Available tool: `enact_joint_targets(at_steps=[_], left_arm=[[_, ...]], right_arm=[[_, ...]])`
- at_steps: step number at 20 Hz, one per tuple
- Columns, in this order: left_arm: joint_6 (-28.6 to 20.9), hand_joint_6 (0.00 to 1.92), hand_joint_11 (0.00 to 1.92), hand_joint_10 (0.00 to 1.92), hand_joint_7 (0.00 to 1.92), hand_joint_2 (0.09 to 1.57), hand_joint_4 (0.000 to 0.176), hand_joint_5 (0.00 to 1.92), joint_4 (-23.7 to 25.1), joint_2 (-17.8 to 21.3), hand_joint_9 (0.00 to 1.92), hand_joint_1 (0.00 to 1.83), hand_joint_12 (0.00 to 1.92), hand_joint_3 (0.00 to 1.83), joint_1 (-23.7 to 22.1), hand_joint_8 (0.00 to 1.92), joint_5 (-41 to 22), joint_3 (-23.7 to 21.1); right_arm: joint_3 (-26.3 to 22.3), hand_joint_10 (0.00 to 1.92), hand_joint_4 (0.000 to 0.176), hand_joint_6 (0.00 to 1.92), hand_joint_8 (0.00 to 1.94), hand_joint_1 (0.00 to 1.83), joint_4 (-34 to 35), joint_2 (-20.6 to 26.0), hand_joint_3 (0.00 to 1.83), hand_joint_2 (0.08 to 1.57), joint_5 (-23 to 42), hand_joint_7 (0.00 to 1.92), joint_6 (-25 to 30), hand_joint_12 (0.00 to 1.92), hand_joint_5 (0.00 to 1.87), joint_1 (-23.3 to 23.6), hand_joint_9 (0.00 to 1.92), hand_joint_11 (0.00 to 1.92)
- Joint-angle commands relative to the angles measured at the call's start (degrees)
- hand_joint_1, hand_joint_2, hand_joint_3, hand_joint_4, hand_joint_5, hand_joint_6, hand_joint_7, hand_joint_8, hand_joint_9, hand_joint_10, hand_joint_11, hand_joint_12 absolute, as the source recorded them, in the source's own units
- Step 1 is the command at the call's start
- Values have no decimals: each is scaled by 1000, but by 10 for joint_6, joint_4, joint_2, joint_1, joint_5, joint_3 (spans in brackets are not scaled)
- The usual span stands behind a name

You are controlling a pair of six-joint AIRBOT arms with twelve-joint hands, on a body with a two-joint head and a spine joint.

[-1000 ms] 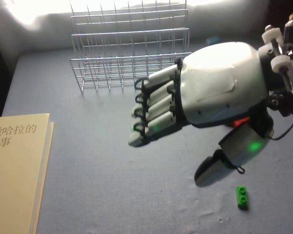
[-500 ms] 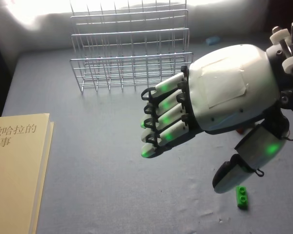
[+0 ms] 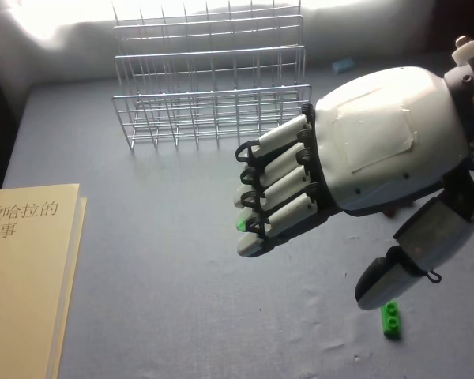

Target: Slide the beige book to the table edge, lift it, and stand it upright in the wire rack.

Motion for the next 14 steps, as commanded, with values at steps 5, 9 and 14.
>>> enact_joint_targets(at_steps=[5, 9, 14], left_arm=[[-23, 1, 0, 3, 292, 1034, 0, 269, 6, -15, 298, 797, 831, 0, 6, 3, -24, 17], [-50, 7, 0, 9, 287, 1034, 0, 259, 6, -26, 298, 764, 812, 0, 18, 7, -21, 16], [-78, 1, 0, 2, 285, 1031, 0, 268, 6, -38, 307, 768, 854, 0, 22, 0, -12, 17]], right_arm=[[0, 4, 0, 3, 3, 246, 40, 3, 0, 1138, -2, 276, 3, 689, 265, 13, 262, 0], [0, 4, 0, 5, 5, 234, 40, 3, 0, 1123, -2, 287, 4, 702, 284, 15, 267, 0], [0, 8, 0, 8, 8, 235, 41, 3, 0, 1119, 1, 295, 4, 692, 278, 15, 267, 0]])
